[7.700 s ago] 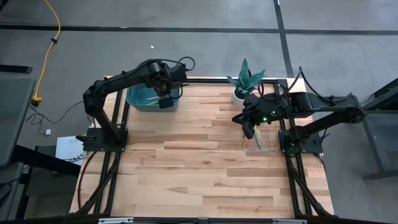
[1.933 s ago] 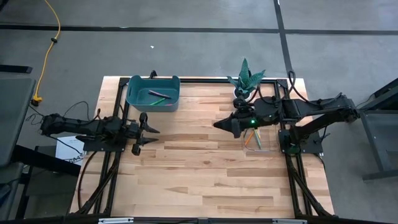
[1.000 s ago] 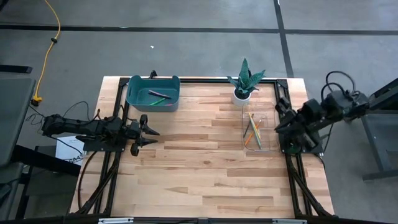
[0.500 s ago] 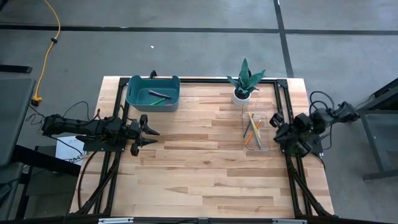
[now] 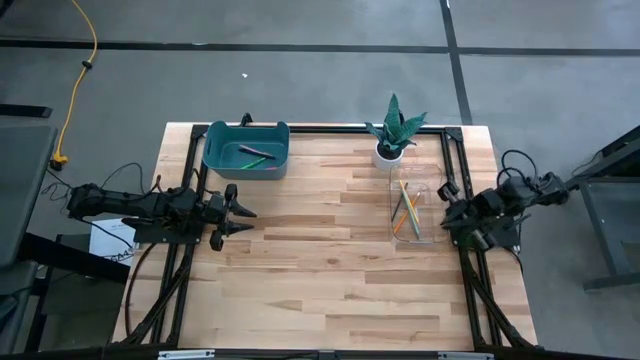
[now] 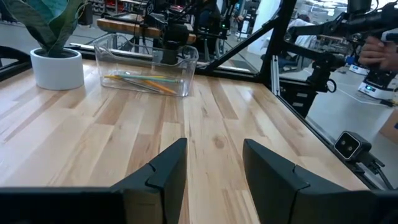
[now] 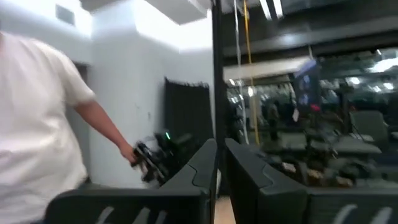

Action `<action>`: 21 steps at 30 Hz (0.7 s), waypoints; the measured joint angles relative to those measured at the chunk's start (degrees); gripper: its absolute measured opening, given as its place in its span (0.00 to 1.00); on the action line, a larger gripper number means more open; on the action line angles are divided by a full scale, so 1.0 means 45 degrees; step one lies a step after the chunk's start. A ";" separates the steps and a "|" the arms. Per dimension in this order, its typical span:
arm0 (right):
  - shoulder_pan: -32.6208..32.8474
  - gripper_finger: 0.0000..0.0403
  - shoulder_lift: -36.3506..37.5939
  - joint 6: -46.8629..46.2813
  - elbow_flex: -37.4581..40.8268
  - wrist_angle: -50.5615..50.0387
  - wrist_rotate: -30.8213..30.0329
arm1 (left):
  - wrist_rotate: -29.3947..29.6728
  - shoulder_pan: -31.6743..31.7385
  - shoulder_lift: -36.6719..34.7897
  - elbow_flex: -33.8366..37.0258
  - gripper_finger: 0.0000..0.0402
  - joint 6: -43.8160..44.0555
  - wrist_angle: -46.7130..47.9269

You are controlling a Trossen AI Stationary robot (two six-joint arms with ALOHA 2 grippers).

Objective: Sort pens & pencils
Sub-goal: Return to Home Position

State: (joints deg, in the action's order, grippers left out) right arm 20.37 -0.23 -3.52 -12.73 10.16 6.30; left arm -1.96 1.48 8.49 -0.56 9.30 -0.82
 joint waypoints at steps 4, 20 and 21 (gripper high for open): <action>-0.0495 0.05 -0.0001 0.0373 0.0020 -0.0142 0.0160 | 0.0005 0.0000 0.0000 0.0000 0.36 0.0000 0.0000; -0.3470 0.05 -0.0009 0.0220 0.0825 -0.1577 0.0194 | 0.0005 0.0000 0.0000 0.0000 0.36 0.0000 0.0000; -0.3604 0.05 -0.0009 0.0180 0.1123 -0.1109 0.0226 | 0.0005 0.0000 0.0000 0.0000 0.36 0.0000 0.0000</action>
State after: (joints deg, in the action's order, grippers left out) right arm 4.15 -0.27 -2.70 -7.68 5.17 7.32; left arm -1.93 1.48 8.49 -0.56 9.30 -0.82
